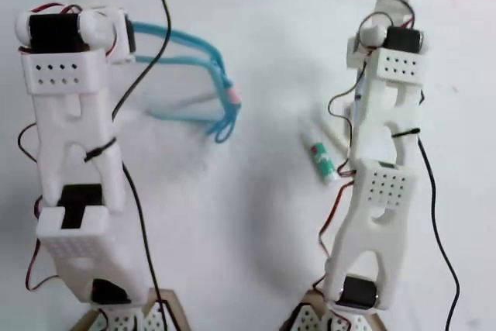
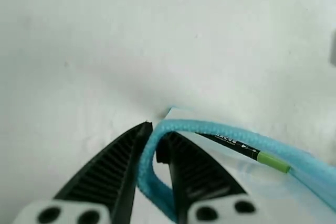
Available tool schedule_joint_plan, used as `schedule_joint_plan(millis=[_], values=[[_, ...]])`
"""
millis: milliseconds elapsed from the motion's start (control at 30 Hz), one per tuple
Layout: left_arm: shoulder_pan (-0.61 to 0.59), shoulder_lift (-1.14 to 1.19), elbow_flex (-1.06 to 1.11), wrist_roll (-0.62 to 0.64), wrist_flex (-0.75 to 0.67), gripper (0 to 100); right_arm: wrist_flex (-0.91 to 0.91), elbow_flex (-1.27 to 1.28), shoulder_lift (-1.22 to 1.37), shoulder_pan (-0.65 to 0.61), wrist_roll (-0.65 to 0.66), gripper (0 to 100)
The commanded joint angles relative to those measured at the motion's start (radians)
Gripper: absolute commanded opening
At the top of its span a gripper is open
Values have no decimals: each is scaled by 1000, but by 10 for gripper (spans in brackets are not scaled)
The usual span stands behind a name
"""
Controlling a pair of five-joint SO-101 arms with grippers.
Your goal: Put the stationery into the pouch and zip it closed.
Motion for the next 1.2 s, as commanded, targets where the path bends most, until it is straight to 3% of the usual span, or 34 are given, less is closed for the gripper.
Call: schedule_joint_plan(millis=[0, 200, 367, 600, 733, 833, 967, 1167], values=[[9, 2, -1, 9, 17, 22, 2, -14, -177, -33, -103, 18], [8, 2, -1, 9, 17, 22, -51, -14, -392, -142, -374, 18], [8, 2, -1, 9, 17, 22, -165, -14, -564, -251, -471, 18], [8, 2, -1, 9, 17, 22, -194, -14, -728, -392, -468, 18], [9, 2, -1, 9, 17, 22, -297, -2, -748, -452, -465, 18], [11, 2, -1, 9, 17, 22, -384, 0, -711, -501, -437, 18], [11, 2, -1, 9, 17, 22, -446, -2, -621, -607, -296, 18], [8, 2, -1, 9, 17, 22, -579, -12, -479, -642, -262, 18]])
